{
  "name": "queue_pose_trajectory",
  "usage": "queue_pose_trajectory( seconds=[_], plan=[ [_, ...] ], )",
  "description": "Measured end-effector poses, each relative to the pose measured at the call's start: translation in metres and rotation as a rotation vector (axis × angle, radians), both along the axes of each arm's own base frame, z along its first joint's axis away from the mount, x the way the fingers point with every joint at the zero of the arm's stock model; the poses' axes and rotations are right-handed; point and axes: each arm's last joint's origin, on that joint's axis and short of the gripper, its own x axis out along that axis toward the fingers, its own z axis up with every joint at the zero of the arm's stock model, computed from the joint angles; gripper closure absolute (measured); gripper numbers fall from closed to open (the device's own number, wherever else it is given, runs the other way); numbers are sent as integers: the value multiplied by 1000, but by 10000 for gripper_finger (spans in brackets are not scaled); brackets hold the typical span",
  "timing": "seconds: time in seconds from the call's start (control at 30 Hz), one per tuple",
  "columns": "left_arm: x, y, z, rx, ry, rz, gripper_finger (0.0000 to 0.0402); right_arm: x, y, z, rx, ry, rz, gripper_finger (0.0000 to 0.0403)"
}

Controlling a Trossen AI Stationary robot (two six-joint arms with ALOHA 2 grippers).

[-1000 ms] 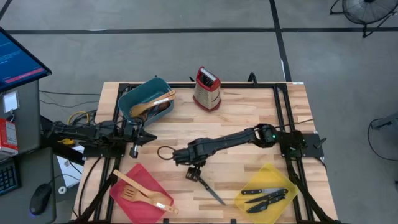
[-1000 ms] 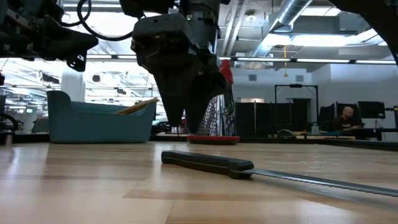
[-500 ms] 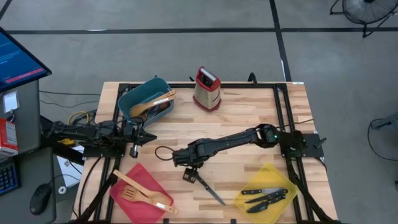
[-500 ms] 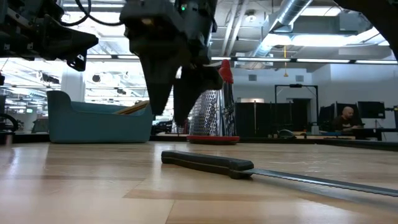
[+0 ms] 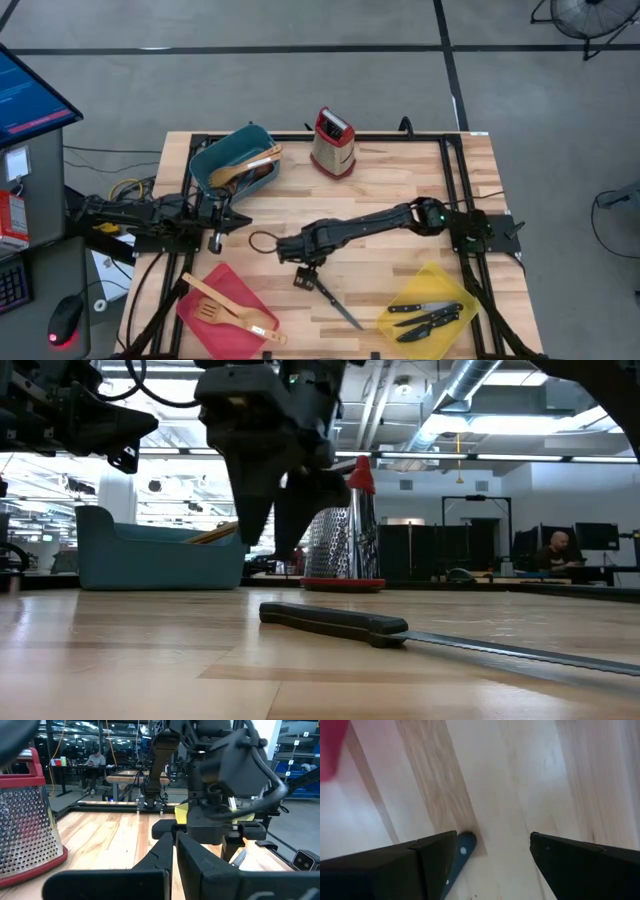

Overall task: Pick & Place Kitchen Items
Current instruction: Put the black table knife into the yellow bin

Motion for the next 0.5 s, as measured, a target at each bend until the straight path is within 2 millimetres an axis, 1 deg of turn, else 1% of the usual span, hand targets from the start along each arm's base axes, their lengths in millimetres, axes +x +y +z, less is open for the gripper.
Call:
queue_pose_trajectory(
  seconds=[0.13, 0.27, 0.37, 0.5],
  plan=[
    [0, 0, 0, 0, -1, 0, 394, 3, -4, 1, 51, -11, -20, 143],
    [0, 0, 0, -1, -4, 1, 394, 0, 5, 0, 58, 3, -26, 143],
    [0, 0, 1, -1, -7, 1, 394, -3, 11, 0, 25, 15, -53, 143],
    [0, 0, 1, -1, -8, 1, 394, -8, 19, -8, -43, 48, -113, 143]
  ],
)
